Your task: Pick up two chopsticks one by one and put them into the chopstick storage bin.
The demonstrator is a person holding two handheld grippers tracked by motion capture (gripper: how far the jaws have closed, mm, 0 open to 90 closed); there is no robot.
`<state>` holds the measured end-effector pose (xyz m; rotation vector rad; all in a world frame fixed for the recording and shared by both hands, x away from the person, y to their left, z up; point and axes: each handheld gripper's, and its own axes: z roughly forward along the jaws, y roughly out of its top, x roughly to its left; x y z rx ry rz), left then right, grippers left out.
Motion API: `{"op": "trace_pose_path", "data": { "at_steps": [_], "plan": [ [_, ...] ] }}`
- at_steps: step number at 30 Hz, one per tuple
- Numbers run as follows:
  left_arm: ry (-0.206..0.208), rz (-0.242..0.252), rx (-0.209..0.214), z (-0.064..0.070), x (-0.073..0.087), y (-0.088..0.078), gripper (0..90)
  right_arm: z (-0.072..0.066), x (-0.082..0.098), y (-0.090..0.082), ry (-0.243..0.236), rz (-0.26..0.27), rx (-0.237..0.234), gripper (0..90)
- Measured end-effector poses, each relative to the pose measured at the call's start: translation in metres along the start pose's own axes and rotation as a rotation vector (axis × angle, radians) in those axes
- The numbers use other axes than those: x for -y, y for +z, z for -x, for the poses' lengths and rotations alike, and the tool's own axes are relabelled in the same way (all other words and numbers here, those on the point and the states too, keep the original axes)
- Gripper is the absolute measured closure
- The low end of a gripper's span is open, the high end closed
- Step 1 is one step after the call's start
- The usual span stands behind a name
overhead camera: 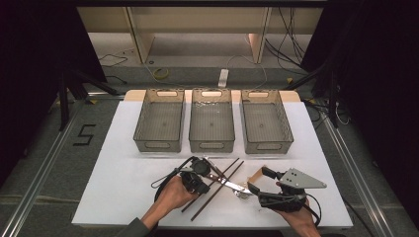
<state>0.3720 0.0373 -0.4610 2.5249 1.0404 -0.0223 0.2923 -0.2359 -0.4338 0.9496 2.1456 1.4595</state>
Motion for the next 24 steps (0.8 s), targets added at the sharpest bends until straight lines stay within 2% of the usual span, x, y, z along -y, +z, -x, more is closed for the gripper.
{"op": "trace_pose_path", "data": {
  "at_steps": [5,8,13,16,24],
  "plan": [
    [-0.009,0.045,-0.002,-0.004,0.0,-0.014,85.1,0.001,0.0,-0.001,0.005,0.001,0.006,29.3],
    [-0.025,0.086,-0.003,-0.014,0.002,-0.027,85.1,0.001,0.0,-0.001,0.005,0.006,0.005,29.5],
    [-0.035,0.116,-0.008,-0.024,0.004,-0.039,85.1,0.001,0.0,-0.001,0.005,0.005,0.006,29.5],
    [-0.064,0.152,-0.008,-0.032,0.006,-0.049,85.1,0.001,0.0,-0.001,0.004,0.002,0.004,29.5],
    [-0.099,0.22,-0.026,-0.047,0.01,-0.066,85.1,0.001,0.0,-0.001,0.002,0.003,0.005,29.5]
  ]
}}
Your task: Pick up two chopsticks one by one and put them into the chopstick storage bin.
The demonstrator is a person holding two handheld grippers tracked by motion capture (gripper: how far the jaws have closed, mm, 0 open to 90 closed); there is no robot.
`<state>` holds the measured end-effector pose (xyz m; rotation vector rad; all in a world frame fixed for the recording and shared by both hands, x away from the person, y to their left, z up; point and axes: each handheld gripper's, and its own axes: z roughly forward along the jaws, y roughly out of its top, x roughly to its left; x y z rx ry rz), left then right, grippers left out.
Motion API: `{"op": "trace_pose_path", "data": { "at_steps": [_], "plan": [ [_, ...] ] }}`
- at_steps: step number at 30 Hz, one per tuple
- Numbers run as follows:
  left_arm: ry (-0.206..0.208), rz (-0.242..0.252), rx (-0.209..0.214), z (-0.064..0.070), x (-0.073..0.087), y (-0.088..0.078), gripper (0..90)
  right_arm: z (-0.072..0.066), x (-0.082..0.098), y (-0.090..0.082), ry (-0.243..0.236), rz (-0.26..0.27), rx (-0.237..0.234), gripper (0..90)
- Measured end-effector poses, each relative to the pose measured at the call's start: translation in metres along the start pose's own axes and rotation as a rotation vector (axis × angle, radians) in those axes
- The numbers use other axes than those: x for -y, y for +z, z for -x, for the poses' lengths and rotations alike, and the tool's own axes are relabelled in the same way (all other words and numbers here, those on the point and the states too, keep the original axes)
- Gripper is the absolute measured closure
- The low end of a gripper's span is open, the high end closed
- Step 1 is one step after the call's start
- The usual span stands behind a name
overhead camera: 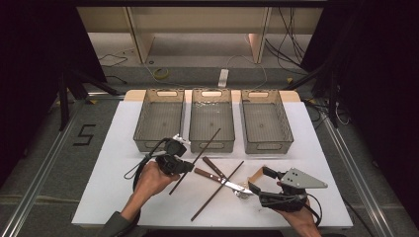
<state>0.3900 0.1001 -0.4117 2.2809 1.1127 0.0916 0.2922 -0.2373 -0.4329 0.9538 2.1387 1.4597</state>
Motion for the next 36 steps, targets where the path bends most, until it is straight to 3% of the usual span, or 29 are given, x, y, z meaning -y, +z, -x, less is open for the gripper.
{"op": "trace_pose_path", "data": {
  "at_steps": [14,20,29,36],
  "plan": [
    [-0.088,0.145,-0.037,-0.037,-0.006,-0.036,85.0,0.0,0.0,0.0,0.003,0.004,0.001,26.8],
    [-0.121,0.168,-0.05,-0.051,-0.01,-0.04,85.1,0.001,0.0,0.0,0.012,0.006,-0.004,26.0],
    [-0.136,0.196,-0.079,-0.066,-0.019,-0.05,85.0,0.001,0.001,0.0,0.011,0.005,-0.004,26.0],
    [-0.149,0.222,-0.125,-0.081,-0.031,-0.061,85.0,0.001,0.0,0.0,0.014,0.009,-0.003,26.0]
  ]
}}
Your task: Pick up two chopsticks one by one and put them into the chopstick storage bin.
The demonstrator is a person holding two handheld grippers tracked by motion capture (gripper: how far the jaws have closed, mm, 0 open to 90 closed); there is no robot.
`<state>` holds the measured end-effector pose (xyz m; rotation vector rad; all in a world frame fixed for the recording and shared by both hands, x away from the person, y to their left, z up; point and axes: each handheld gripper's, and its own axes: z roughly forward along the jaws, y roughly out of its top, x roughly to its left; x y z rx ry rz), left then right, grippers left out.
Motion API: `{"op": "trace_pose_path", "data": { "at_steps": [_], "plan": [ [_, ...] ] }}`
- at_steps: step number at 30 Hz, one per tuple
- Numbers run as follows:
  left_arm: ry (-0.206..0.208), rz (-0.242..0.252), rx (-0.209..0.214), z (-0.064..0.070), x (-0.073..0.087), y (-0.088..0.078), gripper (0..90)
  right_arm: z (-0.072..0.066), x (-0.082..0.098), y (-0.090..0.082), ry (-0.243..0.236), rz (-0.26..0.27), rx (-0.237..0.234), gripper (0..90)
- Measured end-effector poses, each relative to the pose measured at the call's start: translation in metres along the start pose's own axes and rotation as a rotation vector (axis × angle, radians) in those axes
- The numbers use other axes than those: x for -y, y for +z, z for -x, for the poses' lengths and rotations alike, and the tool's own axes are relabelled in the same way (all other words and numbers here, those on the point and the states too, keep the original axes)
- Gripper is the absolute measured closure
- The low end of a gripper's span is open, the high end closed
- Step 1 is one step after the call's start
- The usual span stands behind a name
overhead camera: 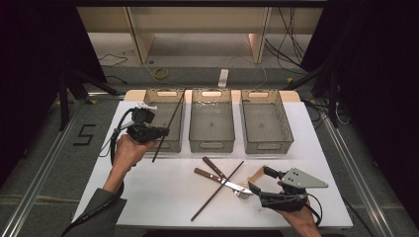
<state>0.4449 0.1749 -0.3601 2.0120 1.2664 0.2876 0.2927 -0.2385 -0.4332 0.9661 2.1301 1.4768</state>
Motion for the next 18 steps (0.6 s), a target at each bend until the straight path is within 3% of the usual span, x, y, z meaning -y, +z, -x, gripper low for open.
{"op": "trace_pose_path", "data": {
  "at_steps": [8,18],
  "plan": [
    [-0.023,0.032,-0.027,-0.016,-0.017,-0.005,84.9,0.0,0.0,0.0,-0.002,-0.002,-0.001,26.0],
    [-0.064,0.038,-0.048,-0.036,-0.029,0.007,84.9,0.0,0.0,0.0,0.001,-0.001,-0.002,26.1]
  ]
}}
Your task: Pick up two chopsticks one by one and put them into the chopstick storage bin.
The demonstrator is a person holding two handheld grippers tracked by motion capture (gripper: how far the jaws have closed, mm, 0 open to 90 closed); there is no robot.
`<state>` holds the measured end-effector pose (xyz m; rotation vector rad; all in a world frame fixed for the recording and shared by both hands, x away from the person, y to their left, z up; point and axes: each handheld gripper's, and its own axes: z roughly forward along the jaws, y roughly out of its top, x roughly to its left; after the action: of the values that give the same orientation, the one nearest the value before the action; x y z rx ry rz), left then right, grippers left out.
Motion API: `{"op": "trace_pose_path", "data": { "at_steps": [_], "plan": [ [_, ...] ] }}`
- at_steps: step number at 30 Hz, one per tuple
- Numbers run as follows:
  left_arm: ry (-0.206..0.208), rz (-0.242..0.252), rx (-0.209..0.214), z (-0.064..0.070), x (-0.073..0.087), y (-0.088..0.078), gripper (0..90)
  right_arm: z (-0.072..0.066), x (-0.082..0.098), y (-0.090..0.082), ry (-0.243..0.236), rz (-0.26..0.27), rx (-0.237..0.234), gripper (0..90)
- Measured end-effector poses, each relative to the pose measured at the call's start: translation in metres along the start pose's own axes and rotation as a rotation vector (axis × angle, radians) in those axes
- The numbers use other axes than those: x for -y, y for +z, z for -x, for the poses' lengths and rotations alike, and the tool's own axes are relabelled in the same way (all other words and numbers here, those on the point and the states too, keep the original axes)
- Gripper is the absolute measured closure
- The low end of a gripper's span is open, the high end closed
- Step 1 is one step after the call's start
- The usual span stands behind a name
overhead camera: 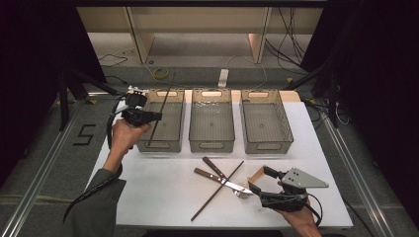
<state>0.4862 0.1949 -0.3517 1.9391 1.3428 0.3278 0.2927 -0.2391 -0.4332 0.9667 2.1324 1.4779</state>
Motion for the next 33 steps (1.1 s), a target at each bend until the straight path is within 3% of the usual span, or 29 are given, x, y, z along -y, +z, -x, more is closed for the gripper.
{"op": "trace_pose_path", "data": {
  "at_steps": [16,29,33],
  "plan": [
    [-0.012,0.013,-0.051,-0.021,-0.018,0.024,84.7,0.0,0.0,0.0,-0.002,0.004,-0.007,26.2],
    [-0.045,0.014,-0.096,-0.035,-0.016,0.039,84.6,0.0,0.0,-0.001,0.005,0.006,-0.01,26.2],
    [-0.056,0.019,-0.09,-0.039,-0.013,0.042,84.4,0.0,0.0,0.0,0.008,0.001,-0.011,26.2]
  ]
}}
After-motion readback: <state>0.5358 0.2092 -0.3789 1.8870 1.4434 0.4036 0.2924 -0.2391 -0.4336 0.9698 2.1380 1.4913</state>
